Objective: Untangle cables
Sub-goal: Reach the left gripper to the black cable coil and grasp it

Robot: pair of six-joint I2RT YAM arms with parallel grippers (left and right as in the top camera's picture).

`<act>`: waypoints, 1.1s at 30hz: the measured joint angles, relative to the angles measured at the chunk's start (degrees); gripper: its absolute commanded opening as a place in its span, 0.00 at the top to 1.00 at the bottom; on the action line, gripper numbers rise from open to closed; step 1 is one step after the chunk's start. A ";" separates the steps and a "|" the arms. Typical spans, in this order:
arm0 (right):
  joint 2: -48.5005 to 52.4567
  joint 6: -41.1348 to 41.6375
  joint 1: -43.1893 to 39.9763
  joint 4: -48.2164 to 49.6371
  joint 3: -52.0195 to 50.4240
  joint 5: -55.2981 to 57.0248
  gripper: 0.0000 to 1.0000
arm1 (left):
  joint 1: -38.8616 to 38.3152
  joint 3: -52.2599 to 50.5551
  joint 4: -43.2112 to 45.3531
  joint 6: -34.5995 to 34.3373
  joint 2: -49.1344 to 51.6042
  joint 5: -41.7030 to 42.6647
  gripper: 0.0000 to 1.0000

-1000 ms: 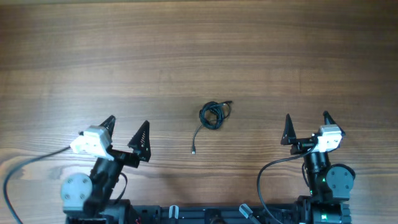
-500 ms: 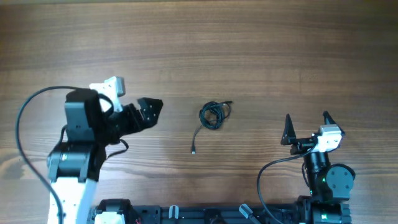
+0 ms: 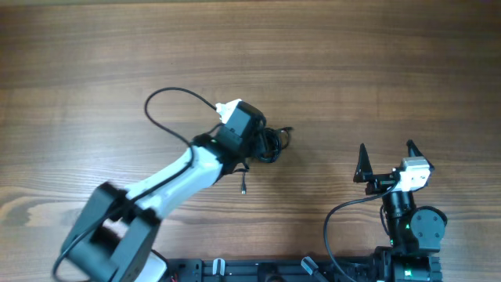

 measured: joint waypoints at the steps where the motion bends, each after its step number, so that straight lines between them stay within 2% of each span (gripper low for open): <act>1: 0.00 0.00 0.00 -0.02 0.00 -0.02 0.00 | -0.37 0.00 0.44 -0.66 1.31 -0.26 0.66; 2: 0.00 0.00 0.00 0.00 0.00 -0.02 0.00 | -1.01 0.00 1.22 -2.08 3.17 -0.63 0.76; 3: 0.00 0.00 0.00 0.00 0.00 -0.02 0.00 | -1.29 0.00 1.46 -2.99 4.07 -0.94 0.96; 7: 0.00 0.00 0.00 0.00 0.00 -0.02 0.00 | -1.29 0.00 1.68 -4.09 4.15 -1.33 0.96; 11: 0.00 0.00 0.00 0.00 0.00 -0.02 0.00 | -1.27 0.00 0.50 -1.16 2.80 -1.40 0.96; 19: 0.00 -1.31 0.02 0.00 0.00 0.66 0.00 | -1.25 0.00 -2.34 3.34 -13.60 -1.55 0.96; 22: 0.00 -4.55 0.04 1.95 0.00 1.95 0.00 | -1.25 0.00 -3.56 3.76 -15.28 -1.49 0.96; 24: 0.00 -1.70 0.04 2.01 0.00 -1.18 0.00 | -1.25 -0.02 -3.96 3.80 -15.28 -1.11 0.96; 26: 0.00 10.25 0.17 3.54 -0.02 -5.84 0.00 | -1.25 -0.02 -3.96 3.93 -15.28 -0.83 0.96; 27: 0.00 19.37 0.26 4.35 0.00 -7.02 0.00 | -1.25 0.00 -4.00 3.96 -15.28 -0.70 0.96; 31: 0.00 70.12 0.26 2.56 0.00 -9.53 0.00 | -1.25 -0.02 -4.02 3.96 -15.28 0.98 0.96; 33: 0.02 83.93 0.26 4.04 -0.02 -9.66 0.00 | -1.25 -0.02 -4.04 3.96 -15.28 1.51 0.96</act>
